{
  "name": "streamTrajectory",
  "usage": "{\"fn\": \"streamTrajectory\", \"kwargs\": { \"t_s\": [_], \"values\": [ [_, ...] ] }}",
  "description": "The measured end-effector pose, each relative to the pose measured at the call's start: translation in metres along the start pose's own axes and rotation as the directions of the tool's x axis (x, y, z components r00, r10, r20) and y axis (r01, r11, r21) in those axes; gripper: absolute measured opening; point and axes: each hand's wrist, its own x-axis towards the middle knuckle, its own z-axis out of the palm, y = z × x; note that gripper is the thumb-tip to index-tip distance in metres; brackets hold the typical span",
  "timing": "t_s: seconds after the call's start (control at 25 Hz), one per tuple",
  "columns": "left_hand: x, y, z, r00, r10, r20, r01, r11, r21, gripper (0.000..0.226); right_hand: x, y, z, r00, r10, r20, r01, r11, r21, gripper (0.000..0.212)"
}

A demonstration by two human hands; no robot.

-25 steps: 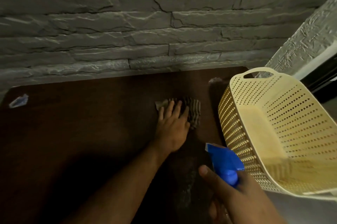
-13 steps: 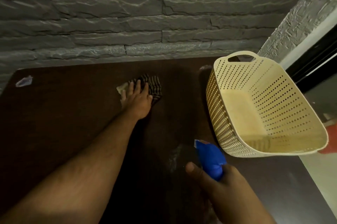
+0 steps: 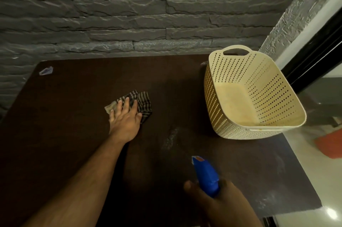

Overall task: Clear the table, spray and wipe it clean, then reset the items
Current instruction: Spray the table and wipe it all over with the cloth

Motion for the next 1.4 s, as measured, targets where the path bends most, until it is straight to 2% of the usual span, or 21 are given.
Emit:
{"fn": "streamTrajectory", "kwargs": {
  "t_s": [0.16, 0.24, 0.32, 0.4, 0.44, 0.52, 0.56, 0.64, 0.68, 0.76, 0.84, 0.88, 0.92, 0.96, 1.0, 1.08, 1.16, 1.24, 1.32, 1.4],
  "values": [
    [-0.026, 0.022, 0.008, 1.0, 0.011, -0.007, -0.011, 1.0, -0.004, 0.057, -0.01, 0.007, 0.025, 0.988, -0.123, 0.088, 0.131, 0.987, -0.089, 0.085],
    [-0.043, 0.046, 0.015, 0.996, 0.088, -0.005, -0.088, 0.996, 0.002, 0.057, -0.013, 0.002, 0.028, 0.986, -0.141, 0.084, 0.145, 0.989, -0.042, 0.071],
    [-0.064, 0.07, 0.022, 0.982, 0.186, 0.013, -0.186, 0.982, 0.028, 0.056, -0.014, 0.0, 0.022, 0.997, -0.065, 0.033, 0.063, 0.996, 0.067, 0.051],
    [-0.069, 0.083, 0.026, 0.972, 0.235, 0.006, -0.235, 0.969, 0.069, 0.056, -0.011, 0.0, 0.013, 0.999, -0.024, 0.028, 0.02, 0.99, 0.139, 0.047],
    [-0.061, 0.085, 0.027, 0.968, 0.249, -0.002, -0.248, 0.965, 0.081, 0.056, -0.01, 0.0, 0.01, 0.999, -0.013, 0.033, 0.009, 0.99, 0.142, 0.055],
    [-0.026, 0.088, 0.022, 0.972, 0.235, 0.007, -0.235, 0.97, 0.065, 0.055, -0.011, -0.005, 0.01, 1.0, -0.001, 0.032, -0.004, 0.989, 0.149, 0.073],
    [-0.005, 0.09, 0.018, 0.979, 0.201, 0.03, -0.202, 0.978, 0.042, 0.055, -0.011, -0.008, 0.012, 1.0, 0.005, 0.003, -0.006, 0.988, 0.155, 0.07],
    [0.021, 0.095, 0.012, 0.987, 0.144, 0.067, -0.146, 0.989, 0.027, 0.056, -0.012, -0.012, 0.02, 0.995, 0.044, -0.084, -0.028, 0.982, 0.186, 0.045],
    [0.021, 0.098, 0.012, 0.985, 0.159, 0.073, -0.161, 0.987, 0.028, 0.056, -0.014, -0.014, 0.023, 0.991, 0.072, -0.114, -0.048, 0.979, 0.197, 0.036],
    [-0.013, 0.098, 0.018, 0.947, 0.308, 0.092, -0.311, 0.95, 0.026, 0.055, -0.014, -0.015, 0.029, 0.983, 0.113, -0.146, -0.082, 0.975, 0.205, 0.029],
    [-0.076, 0.085, 0.034, 0.845, 0.53, 0.071, -0.533, 0.845, 0.046, 0.055, -0.02, -0.023, 0.035, 0.968, 0.13, -0.214, -0.081, 0.972, 0.221, 0.03],
    [-0.106, 0.073, 0.039, 0.776, 0.626, 0.071, -0.63, 0.774, 0.059, 0.056, -0.024, -0.027, 0.037, 0.963, 0.133, -0.235, -0.081, 0.973, 0.218, 0.041],
    [-0.119, 0.058, 0.039, 0.734, 0.675, 0.081, -0.68, 0.73, 0.073, 0.057, -0.027, -0.031, 0.038, 0.96, 0.125, -0.252, -0.072, 0.975, 0.21, 0.048],
    [-0.113, 0.045, 0.036, 0.727, 0.679, 0.103, -0.687, 0.722, 0.082, 0.06, -0.029, -0.033, 0.039, 0.954, 0.11, -0.278, -0.05, 0.976, 0.213, 0.047],
    [-0.092, 0.038, 0.032, 0.752, 0.65, 0.107, -0.659, 0.744, 0.113, 0.063, -0.031, -0.035, 0.04, 0.945, 0.094, -0.315, -0.023, 0.975, 0.22, 0.038],
    [-0.03, 0.036, 0.018, 0.868, 0.495, 0.042, -0.495, 0.855, 0.153, 0.064, -0.033, -0.034, 0.039, 0.945, 0.095, -0.313, -0.022, 0.973, 0.229, 0.017],
    [0.026, 0.044, 0.0, 0.956, 0.287, 0.063, -0.292, 0.95, 0.106, 0.058, -0.034, -0.034, 0.042, 0.969, 0.07, -0.238, -0.02, 0.979, 0.204, 0.03],
    [0.039, 0.059, -0.002, 0.976, 0.192, 0.104, -0.201, 0.976, 0.084, 0.057, -0.035, -0.036, 0.044, 0.971, 0.048, -0.234, 0.004, 0.976, 0.216, 0.036],
    [0.005, 0.073, 0.007, 0.957, 0.273, 0.099, -0.278, 0.959, 0.048, 0.056, -0.037, -0.039, 0.047, 0.973, 0.012, -0.228, 0.039, 0.974, 0.221, 0.039],
    [-0.058, 0.071, 0.027, 0.892, 0.449, 0.055, -0.452, 0.89, 0.064, 0.056, -0.036, -0.036, 0.048, 0.968, -0.017, -0.25, 0.075, 0.972, 0.222, 0.041]
  ]
}}
